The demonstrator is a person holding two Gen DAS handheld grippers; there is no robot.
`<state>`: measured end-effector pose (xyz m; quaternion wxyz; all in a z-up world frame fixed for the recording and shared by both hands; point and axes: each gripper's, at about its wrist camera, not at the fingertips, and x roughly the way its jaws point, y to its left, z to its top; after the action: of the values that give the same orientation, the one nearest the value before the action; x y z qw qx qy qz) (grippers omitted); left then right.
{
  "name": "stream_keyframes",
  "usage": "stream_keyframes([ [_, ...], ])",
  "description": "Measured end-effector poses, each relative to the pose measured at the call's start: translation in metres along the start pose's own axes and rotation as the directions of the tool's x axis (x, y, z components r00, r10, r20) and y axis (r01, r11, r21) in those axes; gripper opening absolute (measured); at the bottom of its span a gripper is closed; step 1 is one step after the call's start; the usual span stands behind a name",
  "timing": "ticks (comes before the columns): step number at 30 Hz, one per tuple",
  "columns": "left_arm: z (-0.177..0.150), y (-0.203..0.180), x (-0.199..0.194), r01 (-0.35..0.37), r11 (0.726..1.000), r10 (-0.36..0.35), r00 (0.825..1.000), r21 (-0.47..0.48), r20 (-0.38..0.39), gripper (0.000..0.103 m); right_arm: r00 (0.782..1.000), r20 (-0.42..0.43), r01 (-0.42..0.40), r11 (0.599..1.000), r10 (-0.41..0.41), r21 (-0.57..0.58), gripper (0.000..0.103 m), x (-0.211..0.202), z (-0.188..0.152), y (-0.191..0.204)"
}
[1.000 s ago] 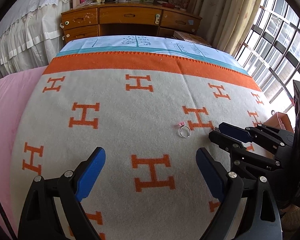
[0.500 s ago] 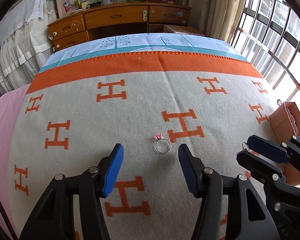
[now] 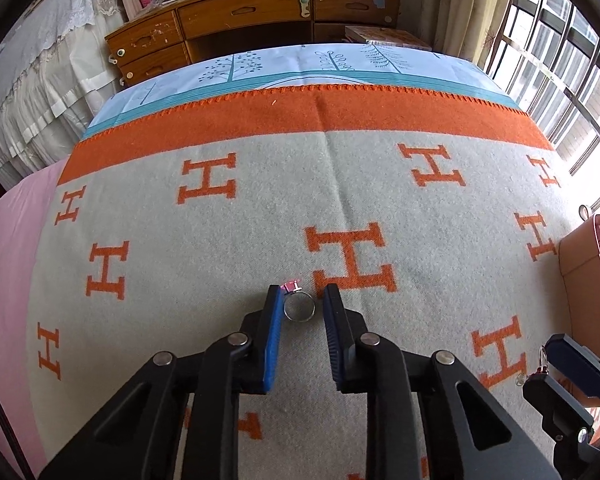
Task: Organize jewelry
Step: 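Grasp the red-stone ring with the right gripper while the left grasps the pink-stone ring, then carry both rings into the pink box and open both grippers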
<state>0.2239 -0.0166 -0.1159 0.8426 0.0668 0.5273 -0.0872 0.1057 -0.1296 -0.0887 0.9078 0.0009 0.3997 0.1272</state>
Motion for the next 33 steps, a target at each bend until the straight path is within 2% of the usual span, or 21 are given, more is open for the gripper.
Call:
stream_keyframes([
  [4,-0.003,0.0,-0.002,-0.002,1.0,0.003,1.0,-0.024,0.016,0.011,1.0,0.019,-0.004,1.0,0.003,0.023,0.021,-0.009,-0.005,-0.008],
  [5,-0.004,0.002,-0.004,0.022,0.999,-0.022,0.999,-0.036,0.025,0.002,1.0,0.028,-0.005,1.0,0.005,0.029,0.021,-0.013,-0.006,-0.01],
  [7,-0.01,0.005,-0.011,0.078,0.995,-0.076,0.997,-0.057,0.033,0.003,0.999,0.048,-0.008,0.999,0.006,0.039,0.021,-0.024,-0.008,-0.015],
  [12,-0.024,-0.007,-0.041,0.113,0.993,-0.111,0.989,-0.019,0.1,0.003,0.994,0.112,0.011,0.998,-0.018,0.057,0.021,-0.053,-0.014,-0.029],
  [18,-0.033,-0.039,-0.094,0.19,0.98,-0.2,0.959,0.068,0.202,0.003,0.981,0.179,0.061,0.993,-0.079,0.104,0.021,-0.09,-0.024,-0.053],
  [22,-0.031,-0.071,-0.12,0.238,0.962,-0.264,0.937,0.135,0.229,0.003,0.968,0.211,0.104,0.983,-0.135,0.153,0.021,-0.114,-0.032,-0.076],
  [28,-0.029,-0.132,-0.139,0.332,0.916,-0.379,0.9,0.225,0.213,0.003,0.95,0.229,0.157,0.961,-0.21,0.229,0.021,-0.141,-0.043,-0.113],
  [33,-0.036,-0.178,-0.135,0.375,0.88,-0.431,0.889,0.29,0.158,0.003,0.95,0.216,0.17,0.952,-0.227,0.254,0.021,-0.147,-0.05,-0.13],
])
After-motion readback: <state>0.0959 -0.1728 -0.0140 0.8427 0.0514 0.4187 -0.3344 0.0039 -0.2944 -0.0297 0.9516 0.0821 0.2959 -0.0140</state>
